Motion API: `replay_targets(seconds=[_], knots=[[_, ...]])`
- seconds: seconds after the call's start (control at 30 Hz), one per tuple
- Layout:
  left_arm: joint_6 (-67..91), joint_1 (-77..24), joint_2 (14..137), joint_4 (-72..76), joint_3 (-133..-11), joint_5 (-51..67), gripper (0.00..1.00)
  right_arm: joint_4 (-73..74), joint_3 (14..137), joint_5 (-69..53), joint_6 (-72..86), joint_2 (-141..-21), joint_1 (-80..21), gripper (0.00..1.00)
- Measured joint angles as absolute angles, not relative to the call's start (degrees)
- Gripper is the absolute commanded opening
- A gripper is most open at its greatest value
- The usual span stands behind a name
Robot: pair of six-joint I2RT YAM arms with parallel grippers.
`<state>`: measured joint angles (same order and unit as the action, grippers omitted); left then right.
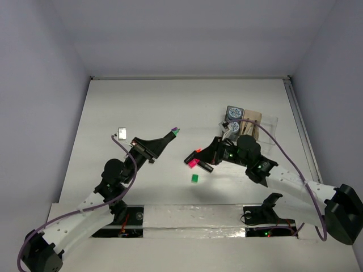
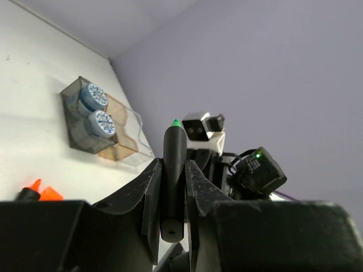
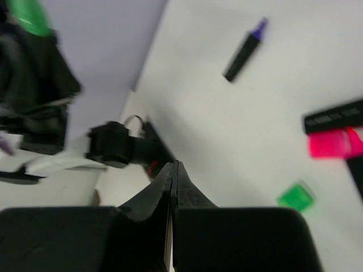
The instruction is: Sort the stationery into containers
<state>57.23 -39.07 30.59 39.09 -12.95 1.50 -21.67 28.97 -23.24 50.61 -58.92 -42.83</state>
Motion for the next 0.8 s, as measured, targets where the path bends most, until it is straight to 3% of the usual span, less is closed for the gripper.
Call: replay_targets(seconds=[0.13,0.23,0.27,0.33,0.8], knots=[[56.3,-38.4,30.8,37.8,-13.0,1.5,0.00,-14.8,26.0,-20.8,48.8,-60.2,-43.3,0.00],[55.9,-38.1,31.7,37.8,-13.0,1.7,0.00,-10.0,25.5,-17.9,47.8,-64.4,-46.2,0.24],[55.8,-38.1,32.1,38.0,-12.9,2.1,0.00,-8.8,25.5,-17.1,47.5,-65.9,-47.2,0.41],[55.7,-38.1,33.0,38.4,-12.9,2.8,0.00,-7.1,25.6,-15.3,46.7,-68.8,-49.1,0.52],[55.5,-38.1,34.4,39.7,-11.5,6.3,0.00,-2.3,31.3,-6.5,46.3,-80.1,-52.7,0.54]])
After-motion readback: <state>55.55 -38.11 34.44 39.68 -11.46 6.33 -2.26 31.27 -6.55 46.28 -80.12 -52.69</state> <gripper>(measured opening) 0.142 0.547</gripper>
